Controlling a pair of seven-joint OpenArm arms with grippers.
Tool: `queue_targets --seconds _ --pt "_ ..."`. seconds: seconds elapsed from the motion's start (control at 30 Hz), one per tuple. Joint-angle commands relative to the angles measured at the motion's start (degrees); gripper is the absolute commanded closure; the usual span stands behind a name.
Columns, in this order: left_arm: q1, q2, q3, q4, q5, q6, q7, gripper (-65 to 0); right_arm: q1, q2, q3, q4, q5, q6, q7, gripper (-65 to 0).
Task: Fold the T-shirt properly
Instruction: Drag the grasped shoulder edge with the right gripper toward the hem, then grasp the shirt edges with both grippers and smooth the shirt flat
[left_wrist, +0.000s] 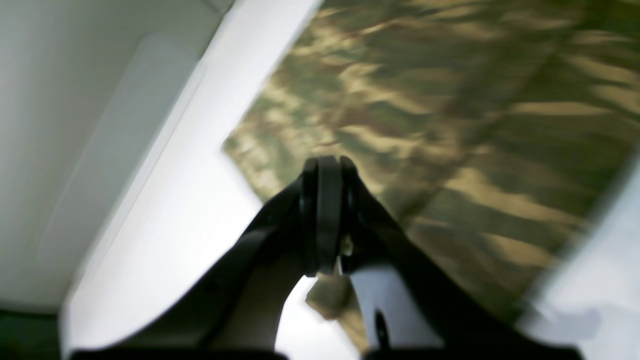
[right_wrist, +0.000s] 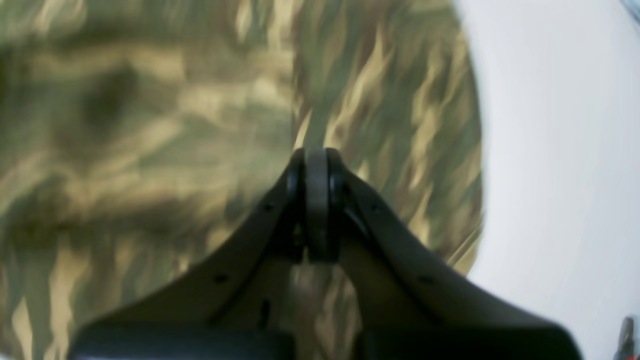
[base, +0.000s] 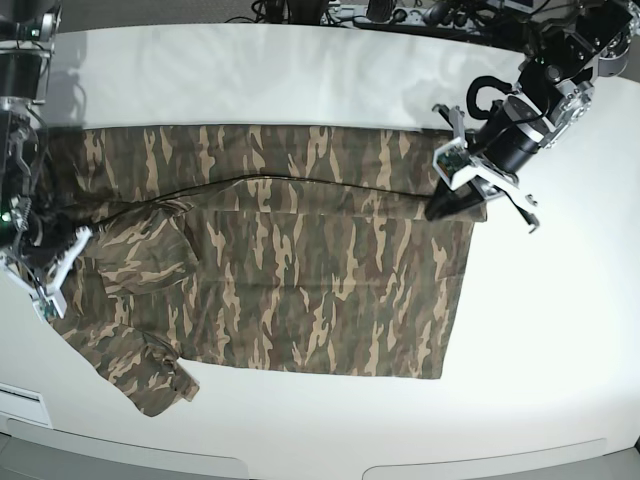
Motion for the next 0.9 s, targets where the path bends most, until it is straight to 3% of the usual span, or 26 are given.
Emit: queue_targets --seconds 0.0,0.07,0.13,0.4,0.6,0.73,0.87 --pt "-0.7 -0.9 -0.5 0.8 -0.7 -2.6 -0.8 0.0 -0.5 1.6 1.6 0.9 1.6 0.6 0.1 0.0" --pt "-1.8 -0.9 -0.5 0.8 -3.4 -10.4 0.5 0.0 -3.6 2.2 4.1 0.9 3.9 2.3 -0.5 0.0" --pt "-3.9 -0.9 -0.5 0.7 -7.3 -15.4 2.4 0.0 -5.9 2.3 6.3 0.9 5.8 3.2 -0.6 0.0" --pt "-14.2 -0.6 -0.5 -5.9 -17.9 -22.3 8.2 0.0 -11.2 2.3 9.1 0.9 7.7 4.7 -0.7 0.0" --pt "-21.1 2.0 -0.3 -16.0 -29.8 -30.3 19.7 0.0 -11.2 2.2 9.1 0.9 7.4 5.3 0.7 0.0" --pt "-22.8 3.9 1.4 -21.1 -34.1 -31.7 25.2 0.0 -11.2 2.2 9.1 0.6 6.6 5.3 1.1 0.0" --pt "-23.2 6.3 5.7 -22.7 -33.8 -31.8 27.6 0.0 -11.2 2.2 9.1 -0.8 5.1 5.4 3.3 0.0"
